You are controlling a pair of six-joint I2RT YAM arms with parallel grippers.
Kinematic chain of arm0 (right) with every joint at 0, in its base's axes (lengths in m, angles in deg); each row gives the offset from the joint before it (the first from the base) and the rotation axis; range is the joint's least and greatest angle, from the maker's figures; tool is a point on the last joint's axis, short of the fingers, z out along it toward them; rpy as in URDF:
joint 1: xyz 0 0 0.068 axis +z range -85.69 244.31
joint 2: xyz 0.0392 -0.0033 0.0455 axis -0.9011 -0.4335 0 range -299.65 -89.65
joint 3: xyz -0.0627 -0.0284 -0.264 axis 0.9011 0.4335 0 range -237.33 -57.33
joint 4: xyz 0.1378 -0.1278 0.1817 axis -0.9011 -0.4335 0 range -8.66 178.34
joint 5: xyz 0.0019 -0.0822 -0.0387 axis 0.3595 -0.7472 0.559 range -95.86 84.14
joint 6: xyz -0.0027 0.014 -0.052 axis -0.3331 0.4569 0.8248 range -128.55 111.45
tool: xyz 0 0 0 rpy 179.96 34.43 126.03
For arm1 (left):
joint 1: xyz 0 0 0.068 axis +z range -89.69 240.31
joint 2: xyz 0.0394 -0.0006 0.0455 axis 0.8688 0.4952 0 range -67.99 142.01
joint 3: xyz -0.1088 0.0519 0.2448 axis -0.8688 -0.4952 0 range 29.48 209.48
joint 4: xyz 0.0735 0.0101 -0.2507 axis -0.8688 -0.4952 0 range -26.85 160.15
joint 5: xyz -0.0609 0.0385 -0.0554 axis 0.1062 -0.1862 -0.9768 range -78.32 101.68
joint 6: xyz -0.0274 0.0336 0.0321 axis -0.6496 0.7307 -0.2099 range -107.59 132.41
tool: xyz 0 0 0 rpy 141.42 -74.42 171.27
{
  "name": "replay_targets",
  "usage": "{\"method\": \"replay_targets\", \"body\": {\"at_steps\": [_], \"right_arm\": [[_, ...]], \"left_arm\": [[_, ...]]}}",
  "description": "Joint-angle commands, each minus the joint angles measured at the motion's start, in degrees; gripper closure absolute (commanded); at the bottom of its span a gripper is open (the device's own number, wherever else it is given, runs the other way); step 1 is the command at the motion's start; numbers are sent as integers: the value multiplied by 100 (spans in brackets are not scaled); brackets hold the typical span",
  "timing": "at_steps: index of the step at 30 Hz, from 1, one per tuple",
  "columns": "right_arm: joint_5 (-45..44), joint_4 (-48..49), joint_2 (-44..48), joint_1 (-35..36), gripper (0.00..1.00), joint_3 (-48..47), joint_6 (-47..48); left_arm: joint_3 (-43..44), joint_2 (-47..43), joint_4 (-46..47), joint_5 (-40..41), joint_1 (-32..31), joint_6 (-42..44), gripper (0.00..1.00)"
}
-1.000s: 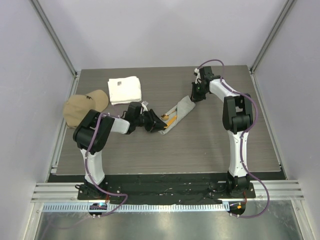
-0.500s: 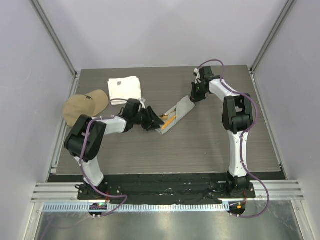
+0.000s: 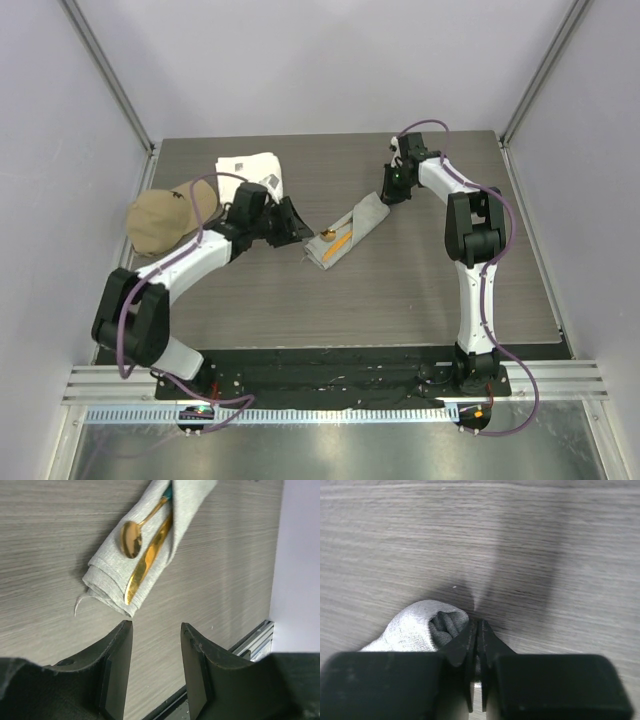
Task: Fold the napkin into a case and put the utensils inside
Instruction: Insert the knife into the folded napkin, then reset both arms
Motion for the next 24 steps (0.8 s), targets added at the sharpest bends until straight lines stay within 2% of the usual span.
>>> {"method": "replay_targets", "body": {"at_steps": [1, 3, 4, 5, 9, 11, 15, 16, 17, 18, 19, 21, 24], "right_arm": [[-632, -362, 241, -187, 81, -210, -344], [-1194, -773, 346, -327, 74, -473, -449], [-1352, -871, 399, -371, 64, -501, -476], [-1519, -942, 582, -467, 59, -501, -493], [-2747, -1294, 1284, -539, 41, -98, -546], [-2839, -1233, 1672, -521, 39, 549, -712], [-2384, -680, 3285, -49, 31, 2045, -976], [-1834, -540, 3595, 84, 27, 2326, -1064], [-1724, -234, 3894, 286, 23, 2851, -1213], [-1644, -83, 4158, 488, 2, 3091, -1284], [-1539, 58, 4753, 942, 0, 3320, -1354], [-1321, 629, 5301, 1306, 0, 4075, -1600], [-669, 1366, 6101, 1439, 0, 4972, -1951]], "left_arm": [[-241, -786, -470, 222, -43, 425, 53], [-540, -1234, -558, 266, -96, 442, 53], [-637, -1418, -594, 370, -122, 451, 53], [-838, -1725, -646, 397, -174, 451, 53], [-1296, -2465, -734, 591, -403, 416, 52], [-1506, -2650, -726, 582, -500, 311, 51], [-1771, -2957, -367, 609, -886, 109, 51], [-1824, -3019, -261, 617, -1009, 56, 46], [-1929, -3081, -173, 600, -1027, 4, 40], [-1982, -3160, -68, 565, -1062, -101, 36], [-2035, -3335, 151, 556, -1106, -163, 34], [-2193, -3546, 346, 504, -1107, -277, 33], [-2272, -3880, 548, 468, -1124, -313, 29]]}}
